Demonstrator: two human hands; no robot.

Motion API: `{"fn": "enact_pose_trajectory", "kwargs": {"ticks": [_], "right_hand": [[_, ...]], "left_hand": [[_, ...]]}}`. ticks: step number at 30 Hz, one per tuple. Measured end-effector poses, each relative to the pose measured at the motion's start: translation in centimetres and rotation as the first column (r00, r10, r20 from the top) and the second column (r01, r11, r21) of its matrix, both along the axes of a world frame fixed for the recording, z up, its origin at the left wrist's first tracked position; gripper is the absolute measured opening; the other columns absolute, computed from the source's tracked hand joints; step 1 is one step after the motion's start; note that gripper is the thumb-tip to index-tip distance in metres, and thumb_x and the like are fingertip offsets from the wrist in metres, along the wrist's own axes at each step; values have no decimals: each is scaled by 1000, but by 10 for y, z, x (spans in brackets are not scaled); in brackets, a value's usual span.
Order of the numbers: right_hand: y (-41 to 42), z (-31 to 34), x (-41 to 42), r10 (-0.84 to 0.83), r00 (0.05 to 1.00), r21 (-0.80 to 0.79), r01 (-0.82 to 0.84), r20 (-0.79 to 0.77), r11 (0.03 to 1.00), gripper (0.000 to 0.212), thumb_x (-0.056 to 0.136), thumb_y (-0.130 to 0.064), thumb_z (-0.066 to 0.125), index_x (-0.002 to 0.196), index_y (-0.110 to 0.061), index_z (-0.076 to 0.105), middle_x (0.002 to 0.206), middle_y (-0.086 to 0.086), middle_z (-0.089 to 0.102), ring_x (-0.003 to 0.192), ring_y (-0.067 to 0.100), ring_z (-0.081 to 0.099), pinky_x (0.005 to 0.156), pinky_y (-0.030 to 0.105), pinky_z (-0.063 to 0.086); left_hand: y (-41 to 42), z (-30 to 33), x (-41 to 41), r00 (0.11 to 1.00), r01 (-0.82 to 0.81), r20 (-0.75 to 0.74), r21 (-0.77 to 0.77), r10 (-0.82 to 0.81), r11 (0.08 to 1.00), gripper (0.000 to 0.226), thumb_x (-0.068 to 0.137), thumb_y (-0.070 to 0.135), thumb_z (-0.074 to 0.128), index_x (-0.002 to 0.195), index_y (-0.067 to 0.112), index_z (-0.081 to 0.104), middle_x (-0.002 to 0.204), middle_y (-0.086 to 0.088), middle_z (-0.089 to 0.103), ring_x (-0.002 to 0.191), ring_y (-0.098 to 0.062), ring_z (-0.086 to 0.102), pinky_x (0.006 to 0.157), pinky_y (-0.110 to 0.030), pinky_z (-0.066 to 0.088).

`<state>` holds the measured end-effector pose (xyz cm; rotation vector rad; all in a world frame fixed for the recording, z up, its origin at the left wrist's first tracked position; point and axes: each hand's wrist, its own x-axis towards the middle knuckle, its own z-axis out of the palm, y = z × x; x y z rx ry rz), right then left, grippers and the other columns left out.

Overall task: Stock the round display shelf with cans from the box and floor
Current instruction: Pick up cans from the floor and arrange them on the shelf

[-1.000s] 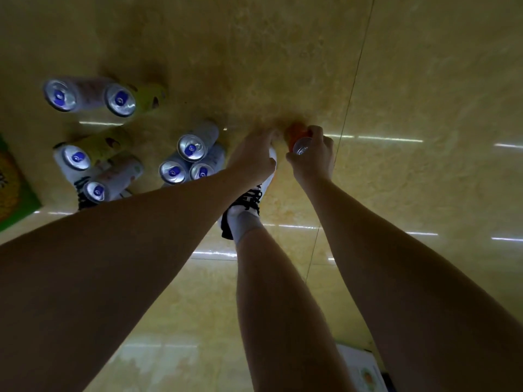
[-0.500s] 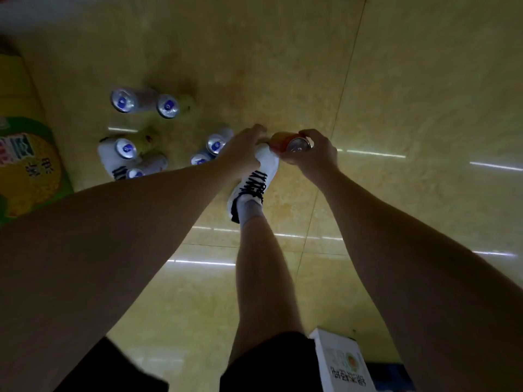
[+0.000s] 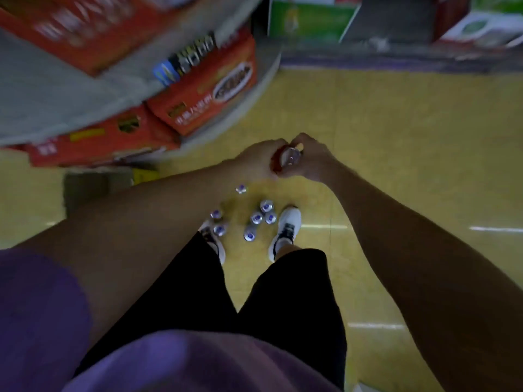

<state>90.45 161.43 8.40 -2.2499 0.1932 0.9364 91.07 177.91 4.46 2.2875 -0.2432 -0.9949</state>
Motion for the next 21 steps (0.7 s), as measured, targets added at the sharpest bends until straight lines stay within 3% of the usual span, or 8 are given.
{"fn": "enact_pose_trajectory", "kwargs": {"ticks": [5, 8, 10, 12, 15, 17, 19, 21], "right_hand": [[35, 124, 7, -42, 991, 50, 36, 129, 998, 80, 54, -8, 92, 120, -10, 45, 108, 14, 64, 96, 31, 63, 77, 41, 52], [55, 187, 10, -86, 968, 71, 72, 235, 995, 82, 58, 1, 88, 127, -9, 44, 112, 10, 62, 95, 26, 60, 66, 31, 50], [67, 225, 11, -150, 943, 132, 115, 297, 985, 86, 55, -2, 89, 128, -10, 44, 109, 6, 60, 95, 24, 60, 65, 33, 53], [74, 257, 14, -189, 919, 147, 145, 346, 978, 86, 52, -6, 92, 123, -9, 45, 109, 6, 63, 98, 27, 63, 79, 48, 55], [86, 304, 24, -194, 907, 215, 119, 374, 969, 77, 59, -3, 91, 123, -5, 49, 110, 7, 67, 101, 22, 64, 93, 48, 53], [98, 338, 33, -198, 893, 259, 96, 405, 961, 68, 61, -5, 91, 120, -7, 56, 109, 6, 70, 99, 21, 67, 94, 46, 53], [114, 373, 42, -210, 862, 311, 64, 462, 948, 64, 57, -11, 93, 112, -12, 61, 105, 9, 73, 99, 27, 69, 88, 48, 56], [130, 403, 56, -261, 827, 369, 71, 497, 927, 73, 49, -18, 96, 111, -12, 59, 107, 10, 72, 100, 28, 69, 86, 48, 57]], "left_hand": [[43, 138, 25, 990, 45, 137, -26, -41, 999, 70, 64, 25, 88, 124, 7, 56, 118, -13, 63, 107, -30, 61, 78, -31, 44], [71, 211, 37, 991, -6, 136, -71, 15, 997, 64, 75, 18, 83, 132, 13, 54, 121, -6, 62, 114, -25, 60, 94, -31, 49], [83, 264, 43, 986, 30, 164, -104, -12, 994, 45, 75, 12, 82, 114, 17, 59, 100, 3, 64, 100, -22, 65, 84, -31, 55], [89, 317, 48, 970, 85, 239, -142, -50, 986, 42, 70, 17, 87, 99, 24, 58, 92, 10, 59, 92, -16, 60, 74, -25, 47], [107, 382, 59, 954, 36, 295, -269, 47, 963, 68, 62, 14, 92, 121, 17, 59, 114, 6, 63, 102, -9, 58, 89, -22, 45], [126, 418, 69, 948, -18, 290, -358, 130, 934, 76, 59, 17, 93, 124, 17, 56, 122, 3, 65, 110, -11, 61, 101, -30, 48], [147, 454, 77, 945, -36, 279, -432, 171, 901, 76, 61, 18, 92, 126, 19, 54, 122, 1, 65, 112, -15, 63, 100, -41, 51], [169, 489, 83, 946, -57, 256, -478, 201, 877, 79, 66, 10, 89, 134, 19, 49, 126, 1, 63, 114, -17, 62, 96, -45, 54]]}}
